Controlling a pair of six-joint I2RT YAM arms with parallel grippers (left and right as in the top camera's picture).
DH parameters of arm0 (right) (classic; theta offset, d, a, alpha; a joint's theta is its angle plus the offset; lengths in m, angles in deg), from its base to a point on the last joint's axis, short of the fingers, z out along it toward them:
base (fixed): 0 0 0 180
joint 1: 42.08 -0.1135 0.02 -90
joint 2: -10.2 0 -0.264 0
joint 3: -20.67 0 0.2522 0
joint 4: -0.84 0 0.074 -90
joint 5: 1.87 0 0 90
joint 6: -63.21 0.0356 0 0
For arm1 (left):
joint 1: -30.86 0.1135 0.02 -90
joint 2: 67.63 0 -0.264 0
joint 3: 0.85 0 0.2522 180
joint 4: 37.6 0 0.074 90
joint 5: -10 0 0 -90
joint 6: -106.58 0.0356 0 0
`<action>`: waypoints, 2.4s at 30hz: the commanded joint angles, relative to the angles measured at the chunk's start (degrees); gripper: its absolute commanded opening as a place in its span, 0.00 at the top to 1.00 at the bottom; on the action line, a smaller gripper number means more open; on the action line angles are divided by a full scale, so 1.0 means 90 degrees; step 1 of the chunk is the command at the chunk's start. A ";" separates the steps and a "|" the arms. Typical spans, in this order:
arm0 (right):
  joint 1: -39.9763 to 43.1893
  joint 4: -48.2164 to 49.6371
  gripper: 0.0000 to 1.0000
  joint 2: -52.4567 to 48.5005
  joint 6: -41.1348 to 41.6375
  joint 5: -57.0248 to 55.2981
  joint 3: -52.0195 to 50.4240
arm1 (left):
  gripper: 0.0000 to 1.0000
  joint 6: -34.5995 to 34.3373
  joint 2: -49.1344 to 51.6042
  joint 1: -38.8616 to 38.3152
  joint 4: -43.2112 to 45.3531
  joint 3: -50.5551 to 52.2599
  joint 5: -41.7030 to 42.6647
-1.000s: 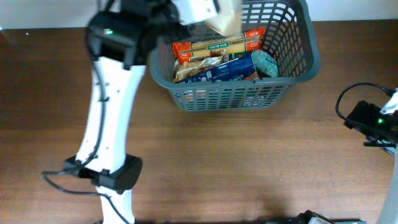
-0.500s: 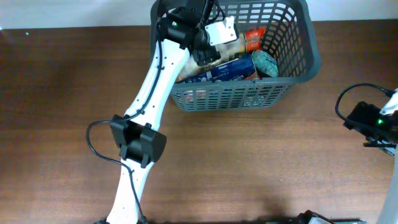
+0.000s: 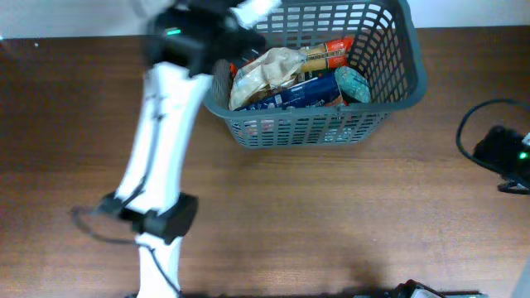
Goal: Pack container
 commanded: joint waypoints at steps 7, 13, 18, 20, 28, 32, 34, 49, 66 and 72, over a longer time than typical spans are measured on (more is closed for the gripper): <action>0.0022 -0.0158 0.21 0.0104 -0.0614 0.1746 0.1622 | 0.01 -0.1926 -0.2098 0.2642 -0.0262 0.0284 -0.0153; 0.0022 0.0097 0.00 0.0104 -0.1416 0.3483 0.1991 | 0.01 -0.2861 -0.2596 0.3823 -0.0877 0.0840 -0.0134; 0.0024 0.0170 0.01 0.0024 -0.1384 0.3704 0.1991 | 0.01 -0.2912 -0.2562 0.4014 -0.1185 0.0962 -0.0126; 0.0024 0.0170 0.01 -0.0017 -0.1387 0.3701 0.1991 | 0.01 -0.2912 -0.2562 0.4014 -0.1180 0.0988 -0.0126; 0.0024 0.0172 0.01 -0.0194 -0.1389 0.3670 0.1991 | 0.01 -0.2912 -0.2565 0.4014 -0.1280 0.0988 -0.0126; 0.0024 0.0172 0.01 -0.0265 -0.1389 0.3674 0.1989 | 0.01 -0.2909 -0.2565 0.4014 -0.1474 0.0988 -0.0126; 0.0024 0.0172 0.01 -0.0284 -0.1389 0.3672 0.1989 | 0.01 -0.2909 -0.2565 0.4014 -0.1508 0.0988 -0.0129; 0.0022 0.0559 0.01 -0.0328 -0.1396 0.3470 0.1955 | 0.01 -0.2909 -0.2565 0.4014 -0.1523 0.0988 -0.0129; -0.1940 0.6802 0.01 0.5804 -0.1362 0.2455 -0.5622 | 0.01 -0.2909 -0.2565 0.4014 -0.1596 0.0988 -0.0129; -0.1943 0.6807 0.01 0.7446 -0.1360 0.2654 -0.7451 | 0.01 -0.2909 -0.2565 0.4014 -0.1659 0.0988 -0.0129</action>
